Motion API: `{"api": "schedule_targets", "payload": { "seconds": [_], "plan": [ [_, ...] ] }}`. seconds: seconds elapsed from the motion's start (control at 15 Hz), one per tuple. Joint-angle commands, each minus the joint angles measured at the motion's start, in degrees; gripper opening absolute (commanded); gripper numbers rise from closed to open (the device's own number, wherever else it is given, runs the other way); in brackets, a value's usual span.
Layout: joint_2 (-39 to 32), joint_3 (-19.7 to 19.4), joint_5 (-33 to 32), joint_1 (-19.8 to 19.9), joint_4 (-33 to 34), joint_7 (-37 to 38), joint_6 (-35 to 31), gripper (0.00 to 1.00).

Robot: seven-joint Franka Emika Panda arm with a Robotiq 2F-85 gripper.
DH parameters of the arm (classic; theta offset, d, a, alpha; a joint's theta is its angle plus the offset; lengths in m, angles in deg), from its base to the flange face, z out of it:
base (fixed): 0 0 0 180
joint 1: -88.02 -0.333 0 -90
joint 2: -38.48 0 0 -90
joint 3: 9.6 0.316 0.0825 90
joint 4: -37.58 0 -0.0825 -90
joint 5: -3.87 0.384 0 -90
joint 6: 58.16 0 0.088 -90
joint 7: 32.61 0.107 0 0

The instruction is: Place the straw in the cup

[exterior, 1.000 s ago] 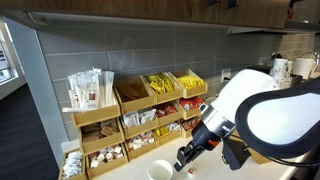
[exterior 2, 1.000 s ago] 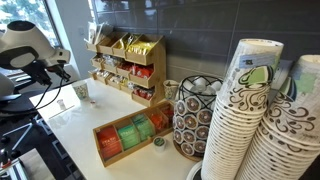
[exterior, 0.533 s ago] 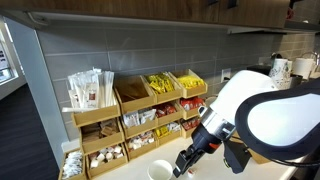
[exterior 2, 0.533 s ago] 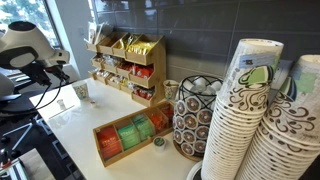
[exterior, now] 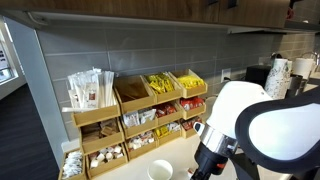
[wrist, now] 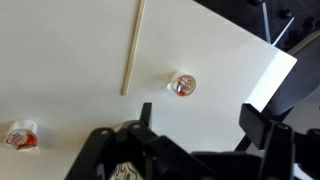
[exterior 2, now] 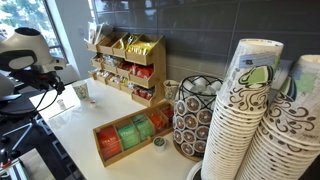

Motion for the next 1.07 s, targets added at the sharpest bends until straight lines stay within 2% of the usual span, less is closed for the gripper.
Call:
{"api": "schedule_targets", "payload": {
  "seconds": [0.0, 0.2, 0.27, 0.8, 1.0],
  "plan": [
    [-2.9, 2.2, -0.2, 0.6, 0.3, -2.9, 1.1, 1.00],
    [-6.0, 3.3, 0.2, 0.3, 1.0, -6.0, 1.9, 1.00],
    [-3.6, 3.9, 0.2, 1.2, 0.2, -3.7, 1.4, 1.00],
    [-5.8, 4.4, 0.2, 1.3, 0.9, -5.2, 1.4, 1.00],
    [-7.4, 5.8, 0.0, 2.3, -0.6, -4.1, -3.1, 1.00]
  ]
}}
